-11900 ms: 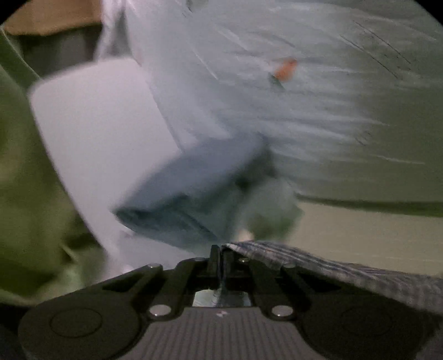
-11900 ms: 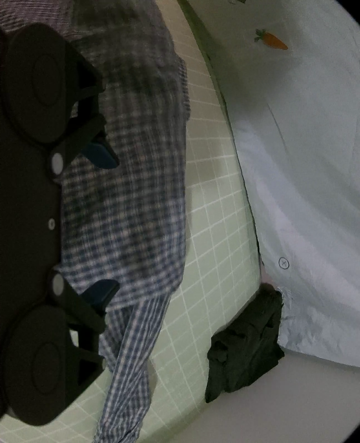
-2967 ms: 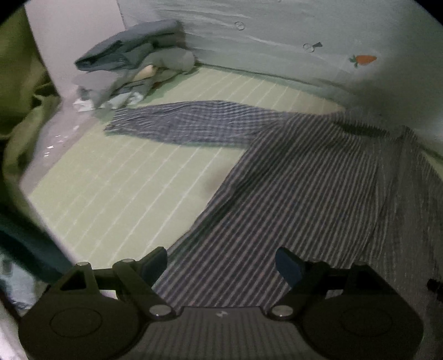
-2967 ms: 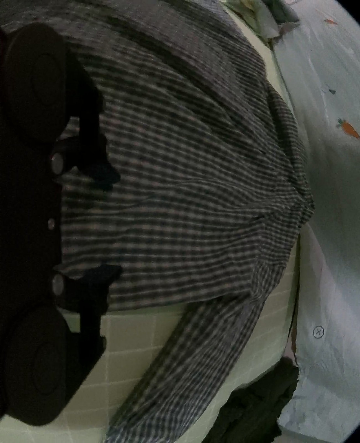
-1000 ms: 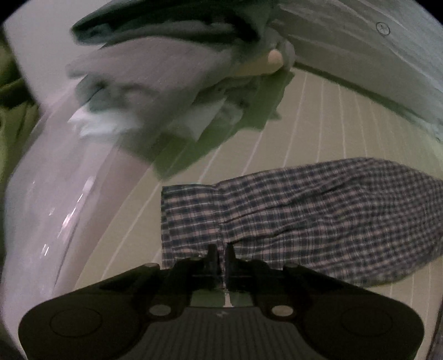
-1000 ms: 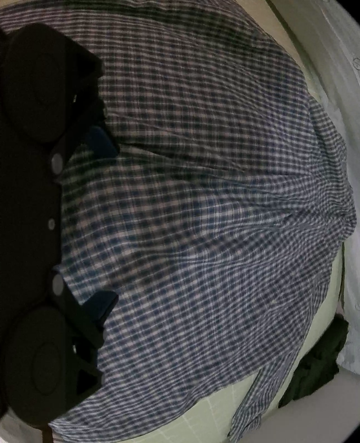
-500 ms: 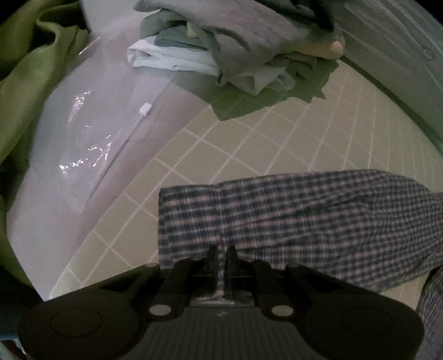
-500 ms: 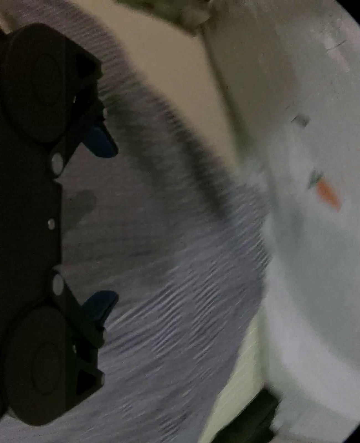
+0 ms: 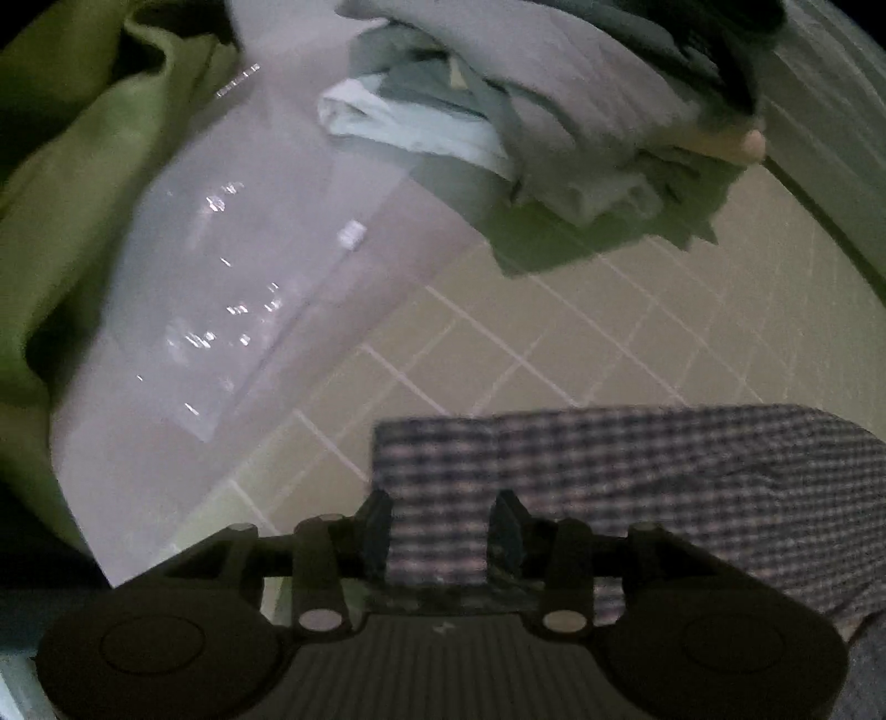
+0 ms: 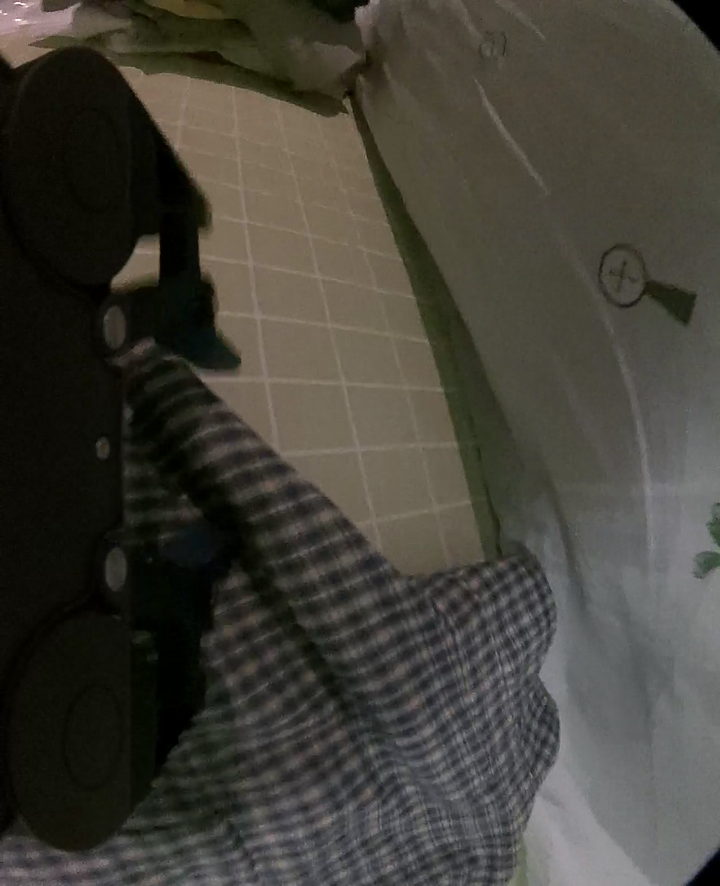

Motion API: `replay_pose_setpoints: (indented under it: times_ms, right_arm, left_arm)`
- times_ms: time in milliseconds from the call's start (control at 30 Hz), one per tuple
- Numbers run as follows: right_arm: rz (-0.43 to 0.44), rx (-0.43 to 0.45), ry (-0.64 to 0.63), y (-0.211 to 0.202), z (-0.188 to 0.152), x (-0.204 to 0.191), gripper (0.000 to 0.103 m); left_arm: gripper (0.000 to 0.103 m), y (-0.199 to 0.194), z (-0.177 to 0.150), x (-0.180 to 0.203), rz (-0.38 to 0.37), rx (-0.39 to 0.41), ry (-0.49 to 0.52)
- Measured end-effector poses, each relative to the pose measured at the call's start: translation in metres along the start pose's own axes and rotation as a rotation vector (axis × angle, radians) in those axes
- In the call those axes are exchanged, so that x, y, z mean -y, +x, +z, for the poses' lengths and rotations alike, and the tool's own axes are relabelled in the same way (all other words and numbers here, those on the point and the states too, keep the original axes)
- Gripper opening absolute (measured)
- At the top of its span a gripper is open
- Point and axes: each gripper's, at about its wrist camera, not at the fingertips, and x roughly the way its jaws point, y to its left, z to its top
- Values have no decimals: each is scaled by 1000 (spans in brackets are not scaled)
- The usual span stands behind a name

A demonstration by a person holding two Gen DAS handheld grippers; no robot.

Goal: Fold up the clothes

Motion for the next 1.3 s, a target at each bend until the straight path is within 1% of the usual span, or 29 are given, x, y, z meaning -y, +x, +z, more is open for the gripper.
replay_pose_setpoints:
  times_ms: [33, 67, 100, 167, 233, 333, 400, 467, 500, 533, 600, 667, 700, 733, 767, 800, 833, 900, 933, 967, 1000, 1067, 1100, 1133, 1167, 1233, 1300]
  right_arm:
    - [-3, 1, -12, 4, 3, -2, 7]
    - [-5, 2, -24, 7, 7, -4, 4]
    - [-2, 7, -21, 10, 11, -5, 3]
    - [21, 27, 28, 11, 22, 0, 2]
    - [44, 47, 77, 13, 32, 4, 2]
    - [79, 74, 150, 16, 47, 11, 2]
    - [89, 63, 172, 19, 50, 14, 2]
    - [82, 50, 160, 23, 49, 12, 2]
    - [79, 45, 153, 24, 47, 11, 3]
    - [79, 40, 161, 25, 47, 12, 3]
    - [88, 27, 212, 28, 47, 16, 6]
    - [76, 15, 226, 29, 46, 17, 14]
    - [66, 8, 225, 29, 45, 16, 19]
    - [51, 3, 211, 29, 44, 14, 34]
    - [33, 1, 182, 27, 43, 10, 40]
    - [23, 6, 154, 24, 42, 6, 41]
    - [13, 10, 125, 21, 41, 2, 44]
    - [-10, 20, 75, 15, 39, -5, 51]
    - [-26, 26, 64, 11, 38, -7, 58]
    - [-43, 40, 52, 5, 36, -8, 64]
    - [-58, 65, 40, -5, 31, -8, 67]
    - [-76, 116, 18, -29, 19, -5, 79]
    - [-89, 138, 9, -40, 11, -3, 83]
    - [-104, 154, -2, -51, 2, -1, 92]
    - [-124, 161, -13, -58, -8, 4, 98]
    - [-179, 146, -34, -66, -31, 19, 99]
    - [-217, 96, -33, -75, -61, 37, 99]
  left_arm:
    - [44, 1, 1, 0, -6, 1, 10]
    - [44, 4, 3, 2, -7, -5, 24]
    - [44, 6, 4, 3, -8, -11, 39]
    - [46, 9, 5, 8, -2, -20, 64]
    - [52, 12, 5, 12, -8, -24, 70]
    - [53, 14, 4, 16, -15, -13, 75]
    - [53, 14, 3, 20, -10, 0, 101]
    - [47, 13, 3, 23, -13, 14, 128]
    - [34, 12, 3, 25, -29, 21, 139]
    - [19, 12, 3, 27, -36, 29, 149]
    - [7, 11, 5, 32, -28, 45, 166]
    - [5, 9, 8, 36, -13, 74, 187]
    - [5, 6, 11, 37, 8, 110, 204]
    - [5, 5, 16, 37, 18, 136, 210]
    - [5, 5, 21, 36, 16, 147, 204]
    - [5, 6, 27, 35, 13, 156, 194]
    - [5, 7, 33, 34, 8, 162, 181]
    - [5, 8, 45, 32, 0, 171, 162]
    - [6, 8, 47, 33, -2, 172, 166]
    - [6, 9, 49, 34, -2, 172, 170]
    - [6, 9, 49, 35, -2, 172, 174]
    - [6, 9, 46, 36, -3, 173, 175]
    - [6, 10, 45, 35, -6, 168, 167]
    - [7, 11, 44, 33, -14, 162, 157]
    - [7, 12, 42, 31, -25, 157, 145]
    - [7, 10, 40, 28, -47, 157, 120]
    - [7, 4, 38, 25, -72, 168, 115]
